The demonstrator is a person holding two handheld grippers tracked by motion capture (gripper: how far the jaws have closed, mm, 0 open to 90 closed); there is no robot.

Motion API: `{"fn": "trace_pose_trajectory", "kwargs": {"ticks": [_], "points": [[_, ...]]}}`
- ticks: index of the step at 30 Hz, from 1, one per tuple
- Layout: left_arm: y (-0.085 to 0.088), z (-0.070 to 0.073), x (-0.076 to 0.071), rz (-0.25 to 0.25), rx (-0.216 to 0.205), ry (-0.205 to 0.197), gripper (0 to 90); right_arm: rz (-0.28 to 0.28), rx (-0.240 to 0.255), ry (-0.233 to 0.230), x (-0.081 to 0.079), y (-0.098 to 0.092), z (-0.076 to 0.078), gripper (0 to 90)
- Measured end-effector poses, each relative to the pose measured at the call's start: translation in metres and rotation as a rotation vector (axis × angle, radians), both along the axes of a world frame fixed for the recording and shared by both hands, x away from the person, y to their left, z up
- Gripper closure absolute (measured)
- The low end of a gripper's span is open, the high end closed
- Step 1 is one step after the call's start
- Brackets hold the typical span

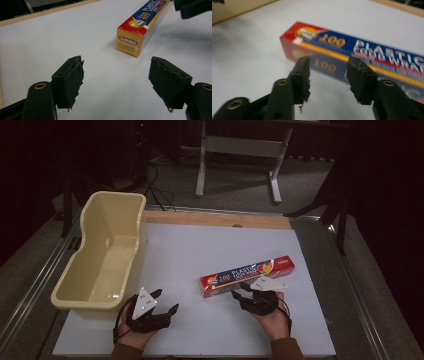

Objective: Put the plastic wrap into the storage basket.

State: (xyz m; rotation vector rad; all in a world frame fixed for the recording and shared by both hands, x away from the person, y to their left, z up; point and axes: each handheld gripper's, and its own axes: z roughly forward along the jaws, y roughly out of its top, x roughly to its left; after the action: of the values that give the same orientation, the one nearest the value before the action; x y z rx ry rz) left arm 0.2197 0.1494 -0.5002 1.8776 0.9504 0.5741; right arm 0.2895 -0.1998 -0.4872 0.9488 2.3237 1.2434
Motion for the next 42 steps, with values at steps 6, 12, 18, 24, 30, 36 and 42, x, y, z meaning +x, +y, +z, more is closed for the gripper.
{"fn": "trace_pose_trajectory", "kwargs": {"ticks": [6,12,18,24,30,36,42], "points": [[0.003,0.002,0.001,0.008,-0.004,-0.003,27.5,0.043,0.037,0.004,0.010,0.022,0.003,76.8],[0.004,0.002,0.001,0.011,-0.009,-0.005,27.7,0.052,0.049,0.013,0.029,0.047,0.011,89.9],[0.004,0.003,0.000,0.004,-0.008,-0.013,28.0,0.070,0.008,0.031,0.049,0.078,0.015,90.0],[0.005,0.004,0.000,0.006,-0.011,-0.015,28.4,0.089,-0.063,0.053,0.064,0.109,0.009,90.0],[0.004,0.004,-0.001,0.005,-0.008,-0.016,28.6,0.072,-0.116,0.100,0.077,0.127,-0.001,90.0],[0.005,0.004,-0.001,0.007,-0.017,-0.016,28.9,0.046,-0.145,0.196,0.087,0.133,-0.011,90.0],[0.005,0.004,-0.001,0.008,-0.019,-0.014,28.9,0.073,-0.148,0.264,0.085,0.129,-0.008,90.0]]}}
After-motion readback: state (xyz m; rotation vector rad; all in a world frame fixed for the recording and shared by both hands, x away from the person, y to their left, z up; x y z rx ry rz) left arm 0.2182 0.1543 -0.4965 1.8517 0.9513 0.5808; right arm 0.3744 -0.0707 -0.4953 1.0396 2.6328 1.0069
